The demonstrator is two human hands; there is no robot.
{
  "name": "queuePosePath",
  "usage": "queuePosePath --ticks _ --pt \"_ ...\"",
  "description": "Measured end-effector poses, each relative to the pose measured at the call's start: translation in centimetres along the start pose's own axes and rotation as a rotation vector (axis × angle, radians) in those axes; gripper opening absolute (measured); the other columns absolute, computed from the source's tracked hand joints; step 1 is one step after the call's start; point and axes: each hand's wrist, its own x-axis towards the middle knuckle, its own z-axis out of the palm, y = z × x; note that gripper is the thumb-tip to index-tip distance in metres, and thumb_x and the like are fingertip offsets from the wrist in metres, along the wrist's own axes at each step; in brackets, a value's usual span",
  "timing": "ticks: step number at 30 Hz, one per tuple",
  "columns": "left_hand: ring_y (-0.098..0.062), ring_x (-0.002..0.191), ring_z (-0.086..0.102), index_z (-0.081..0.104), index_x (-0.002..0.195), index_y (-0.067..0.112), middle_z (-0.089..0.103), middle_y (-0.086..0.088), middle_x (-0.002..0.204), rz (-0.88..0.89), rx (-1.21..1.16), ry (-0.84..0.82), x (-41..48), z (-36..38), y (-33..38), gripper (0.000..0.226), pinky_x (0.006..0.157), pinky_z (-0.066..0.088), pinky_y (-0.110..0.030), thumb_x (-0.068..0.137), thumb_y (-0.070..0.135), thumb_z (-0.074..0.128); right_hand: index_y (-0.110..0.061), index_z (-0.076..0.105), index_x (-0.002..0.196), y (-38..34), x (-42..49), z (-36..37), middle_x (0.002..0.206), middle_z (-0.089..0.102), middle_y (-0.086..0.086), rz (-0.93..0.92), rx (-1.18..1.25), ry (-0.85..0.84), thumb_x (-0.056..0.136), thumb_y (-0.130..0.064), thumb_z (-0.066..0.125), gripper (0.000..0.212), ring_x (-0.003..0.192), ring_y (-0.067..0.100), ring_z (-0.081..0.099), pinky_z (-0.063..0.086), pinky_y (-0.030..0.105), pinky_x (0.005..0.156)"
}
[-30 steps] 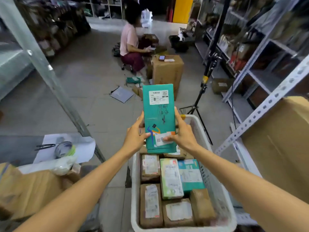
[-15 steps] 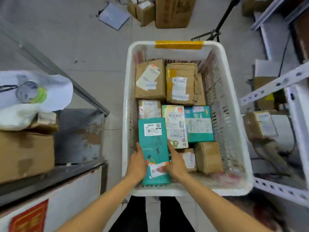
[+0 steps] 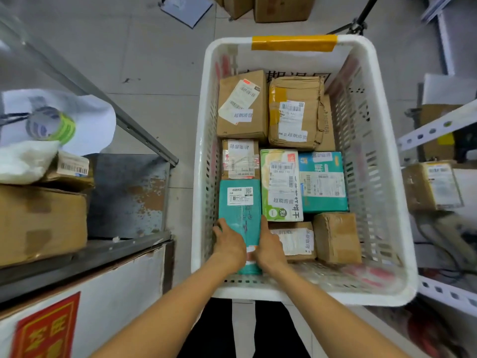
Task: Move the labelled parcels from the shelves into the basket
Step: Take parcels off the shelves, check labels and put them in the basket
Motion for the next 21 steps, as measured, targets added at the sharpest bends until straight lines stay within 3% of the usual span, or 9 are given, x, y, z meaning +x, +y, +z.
queuePosePath --ticks 3,7,9,11,14,16,19,21 --pt "-0.034 0.137 0.021 0.01 0.147 -0.005 0.004 -0.023 0.152 0.086 0.09 0.014 1.1 -0.6 -0.3 0.074 0.114 0.025 -0.033 0.092 0.012 0.055 -0.009 -0.001 0.15 -0.8 0.3 1.7 0.136 0.044 0.018 0.005 -0.264 0.026 0.084 -0.009 0.068 0.095 0.11 0.031 0.057 0.052 0.04 0.089" --pt "-0.035 0.146 -0.006 -0.016 0.149 0.003 -0.017 -0.022 0.156 0.215 0.288 0.058 2.3 0.4 -1.1 0.088 0.12 0.01 -0.037 0.094 0.012 0.053 0.003 -0.009 0.15 -1.8 1.3 1.1 0.149 0.02 0.023 -0.169 -0.721 0.074 0.093 -0.004 0.057 0.087 0.129 0.034 0.036 0.041 0.035 0.1" --pt "-0.035 0.146 -0.01 -0.016 0.148 0.003 -0.018 -0.02 0.157 0.258 0.346 0.084 2.7 0.6 -1.0 0.081 0.12 0.005 -0.036 0.097 0.014 0.047 0.004 -0.007 0.15 -1.6 1.8 0.3 0.146 0.027 0.021 -0.212 -0.826 0.067 0.091 -0.011 0.063 0.093 0.13 0.032 0.034 0.039 0.034 0.102" --pt "-0.036 0.145 -0.011 -0.015 0.148 0.001 -0.015 -0.02 0.157 0.282 0.41 0.082 3.4 1.1 -0.6 0.079 0.12 0.002 -0.038 0.1 0.021 0.044 0.005 -0.003 0.15 -1.4 2.5 -0.1 0.142 0.038 0.019 -0.223 -0.881 0.037 0.09 -0.016 0.065 0.093 0.126 0.03 0.043 0.043 0.034 0.098" --pt "-0.042 0.144 -0.009 -0.019 0.147 0.004 -0.014 -0.021 0.157 0.255 0.442 0.014 4.2 1.6 0.0 0.083 0.12 0.01 -0.043 0.1 0.027 0.045 0.006 0.003 0.15 -1.6 3.3 0.1 0.144 0.043 0.021 -0.237 -0.886 -0.001 0.095 -0.006 0.054 0.076 0.115 0.029 0.057 0.05 0.037 0.087" --pt "-0.044 0.144 -0.007 -0.023 0.146 0.005 -0.013 -0.022 0.157 0.272 0.449 -0.042 4.2 0.9 0.3 0.083 0.119 0.016 -0.045 0.099 0.019 0.045 0.007 0.0 0.15 -1.7 3.6 0.2 0.136 0.051 0.02 -0.218 -0.856 -0.024 0.093 -0.004 0.057 0.081 0.112 0.03 0.059 0.05 0.037 0.085" --pt "-0.041 0.144 0.011 -0.007 0.15 0.003 0.006 -0.025 0.155 0.297 0.453 -0.1 3.9 -1.3 0.7 0.077 0.117 0.023 -0.042 0.097 0.014 0.046 0.004 -0.009 0.151 -1.9 3.2 -0.5 0.124 0.058 0.018 -0.153 -0.802 -0.137 0.085 -0.014 0.071 0.105 0.113 0.032 0.058 0.048 0.038 0.086" --pt "-0.034 0.131 0.041 0.028 0.144 0.002 0.034 -0.022 0.144 0.321 0.389 -0.096 3.3 -3.4 0.9 0.056 0.105 0.039 -0.034 0.095 0.015 0.051 0.0 -0.001 0.153 -2.7 2.4 -1.8 0.126 0.055 0.018 -0.138 -0.788 -0.225 0.081 -0.026 0.076 0.109 0.116 0.032 0.055 0.047 0.039 0.09"
